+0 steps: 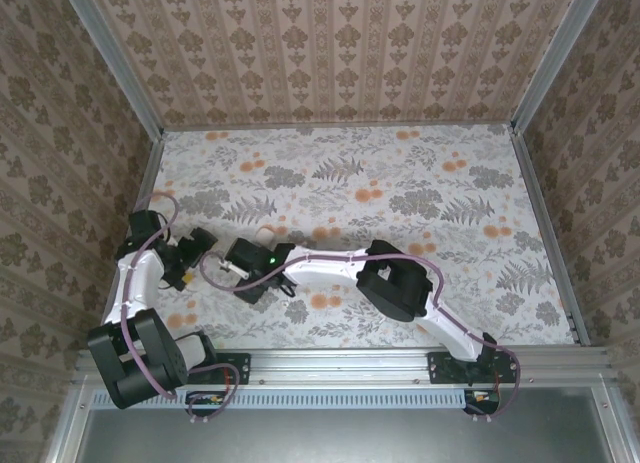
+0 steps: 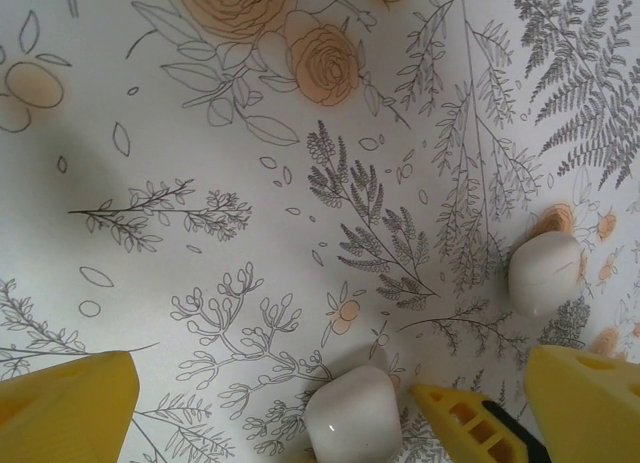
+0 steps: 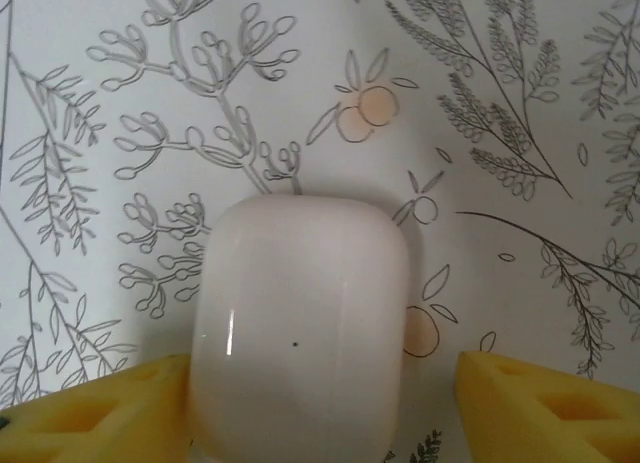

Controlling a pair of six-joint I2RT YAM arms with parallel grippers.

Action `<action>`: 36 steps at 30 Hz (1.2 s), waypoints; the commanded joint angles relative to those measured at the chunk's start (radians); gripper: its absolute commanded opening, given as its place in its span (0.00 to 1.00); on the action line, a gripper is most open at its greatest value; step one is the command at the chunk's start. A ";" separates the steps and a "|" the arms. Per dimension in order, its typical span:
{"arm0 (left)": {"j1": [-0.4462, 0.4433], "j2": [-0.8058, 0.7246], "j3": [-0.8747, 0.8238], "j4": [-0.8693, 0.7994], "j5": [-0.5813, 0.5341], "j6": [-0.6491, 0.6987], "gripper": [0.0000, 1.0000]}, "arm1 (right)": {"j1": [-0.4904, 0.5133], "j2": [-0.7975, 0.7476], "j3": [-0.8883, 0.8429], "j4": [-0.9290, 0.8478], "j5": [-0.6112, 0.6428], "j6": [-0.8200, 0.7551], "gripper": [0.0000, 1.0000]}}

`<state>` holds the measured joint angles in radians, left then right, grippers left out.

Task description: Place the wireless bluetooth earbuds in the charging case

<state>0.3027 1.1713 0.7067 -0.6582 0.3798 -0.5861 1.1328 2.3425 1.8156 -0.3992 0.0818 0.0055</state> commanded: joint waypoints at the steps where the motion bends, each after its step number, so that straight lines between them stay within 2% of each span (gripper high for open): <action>1: 0.006 0.008 0.032 -0.005 0.049 0.059 1.00 | 0.002 -0.034 -0.051 -0.030 0.064 -0.047 0.57; 5: 0.004 0.000 0.028 0.019 0.132 0.106 0.97 | -0.014 -0.089 -0.102 0.006 0.040 -0.063 0.48; 8: 0.005 -0.012 0.015 0.053 0.207 0.126 0.94 | -0.034 -0.145 -0.159 0.043 0.019 -0.068 0.45; 14: -0.005 -0.022 0.002 0.111 0.355 0.153 0.86 | -0.094 -0.256 -0.294 0.147 -0.062 -0.081 0.42; 19: -0.067 -0.030 0.014 0.159 0.425 0.159 0.84 | -0.145 -0.367 -0.409 0.207 -0.110 -0.114 0.41; 21: -0.115 -0.033 0.016 0.220 0.473 0.125 0.82 | -0.187 -0.428 -0.463 0.241 -0.171 -0.098 0.41; 25: -0.264 -0.023 0.078 0.277 0.472 0.119 0.81 | -0.265 -0.542 -0.541 0.284 -0.257 -0.086 0.41; 31: -0.481 0.042 0.209 0.346 0.501 0.167 0.80 | -0.313 -0.680 -0.583 0.231 -0.271 -0.175 0.42; 36: -0.549 0.099 0.275 0.371 0.568 0.189 0.77 | -0.338 -0.769 -0.614 0.201 -0.262 -0.228 0.42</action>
<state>-0.2291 1.2423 0.9466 -0.3206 0.8753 -0.4362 0.8043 1.6272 1.2285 -0.1658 -0.1513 -0.1635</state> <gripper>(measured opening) 0.771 0.417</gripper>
